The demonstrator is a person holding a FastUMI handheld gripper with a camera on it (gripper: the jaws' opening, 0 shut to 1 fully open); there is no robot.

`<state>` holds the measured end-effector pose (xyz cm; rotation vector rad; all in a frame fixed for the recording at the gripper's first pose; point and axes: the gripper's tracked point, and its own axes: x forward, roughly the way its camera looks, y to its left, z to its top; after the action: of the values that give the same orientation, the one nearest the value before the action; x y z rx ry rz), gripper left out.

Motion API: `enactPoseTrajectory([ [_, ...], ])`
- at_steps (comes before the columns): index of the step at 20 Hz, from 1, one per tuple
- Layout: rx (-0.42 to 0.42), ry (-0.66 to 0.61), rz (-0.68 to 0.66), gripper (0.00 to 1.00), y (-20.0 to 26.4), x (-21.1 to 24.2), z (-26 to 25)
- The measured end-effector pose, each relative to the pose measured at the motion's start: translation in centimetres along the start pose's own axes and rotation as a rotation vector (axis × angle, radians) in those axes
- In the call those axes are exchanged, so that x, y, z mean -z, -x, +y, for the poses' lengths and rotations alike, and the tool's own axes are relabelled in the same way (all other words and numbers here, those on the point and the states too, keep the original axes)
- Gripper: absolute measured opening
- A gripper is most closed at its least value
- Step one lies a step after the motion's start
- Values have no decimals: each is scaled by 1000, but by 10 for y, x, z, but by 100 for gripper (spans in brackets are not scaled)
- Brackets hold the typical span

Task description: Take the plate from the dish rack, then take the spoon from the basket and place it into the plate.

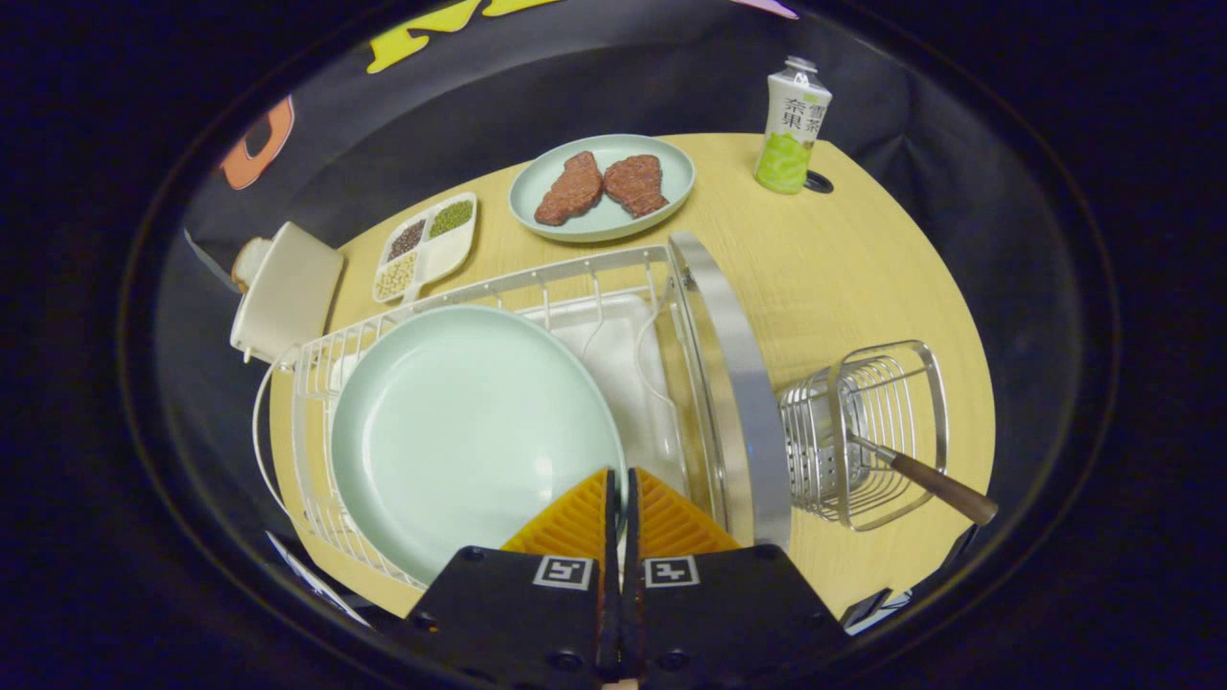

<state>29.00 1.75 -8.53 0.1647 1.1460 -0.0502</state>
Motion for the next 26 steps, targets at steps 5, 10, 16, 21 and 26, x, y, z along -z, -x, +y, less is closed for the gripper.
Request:
enactPoseTrajectory([
  [5,-79,-64,-19,6,28,7,-2],
  [10,-250,-106,-7,6,42,29,0],
  [16,-406,-70,-10,6,61,76,5],
  [21,-413,-29,-34,6,68,145,-29],
  [26,-351,1,-70,6,43,202,-70],
])
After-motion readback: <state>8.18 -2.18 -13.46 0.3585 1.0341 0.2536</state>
